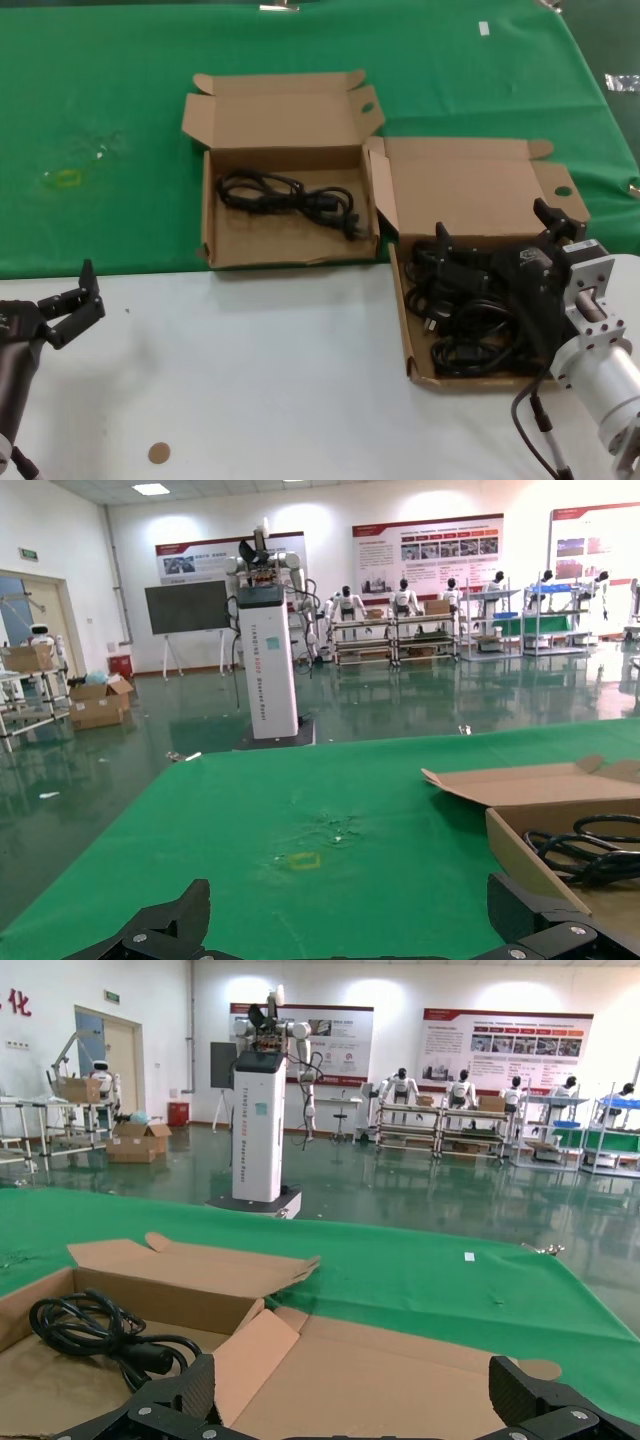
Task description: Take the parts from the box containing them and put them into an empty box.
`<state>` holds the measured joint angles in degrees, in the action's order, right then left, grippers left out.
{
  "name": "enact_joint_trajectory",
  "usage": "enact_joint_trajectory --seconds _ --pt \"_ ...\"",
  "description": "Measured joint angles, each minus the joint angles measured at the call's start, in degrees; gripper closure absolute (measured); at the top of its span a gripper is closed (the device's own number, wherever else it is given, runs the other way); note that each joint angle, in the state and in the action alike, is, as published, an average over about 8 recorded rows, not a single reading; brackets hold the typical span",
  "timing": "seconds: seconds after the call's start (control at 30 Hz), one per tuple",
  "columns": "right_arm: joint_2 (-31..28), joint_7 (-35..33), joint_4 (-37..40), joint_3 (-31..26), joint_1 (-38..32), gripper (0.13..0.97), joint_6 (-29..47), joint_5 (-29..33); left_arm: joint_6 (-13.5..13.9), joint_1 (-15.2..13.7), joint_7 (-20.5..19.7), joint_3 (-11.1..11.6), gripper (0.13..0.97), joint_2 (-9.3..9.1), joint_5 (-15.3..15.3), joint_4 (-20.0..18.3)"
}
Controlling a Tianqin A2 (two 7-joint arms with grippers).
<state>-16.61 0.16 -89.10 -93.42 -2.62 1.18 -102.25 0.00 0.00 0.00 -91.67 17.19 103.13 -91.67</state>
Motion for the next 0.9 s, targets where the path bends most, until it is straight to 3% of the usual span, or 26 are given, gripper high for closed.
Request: enact_joint_trajectory --seconds 0.9 --pt "0.00 0.00 0.00 0.00 0.00 0.129 0.00 0.00 0.00 0.00 0.00 0.00 0.132 0.00 0.00 0.00"
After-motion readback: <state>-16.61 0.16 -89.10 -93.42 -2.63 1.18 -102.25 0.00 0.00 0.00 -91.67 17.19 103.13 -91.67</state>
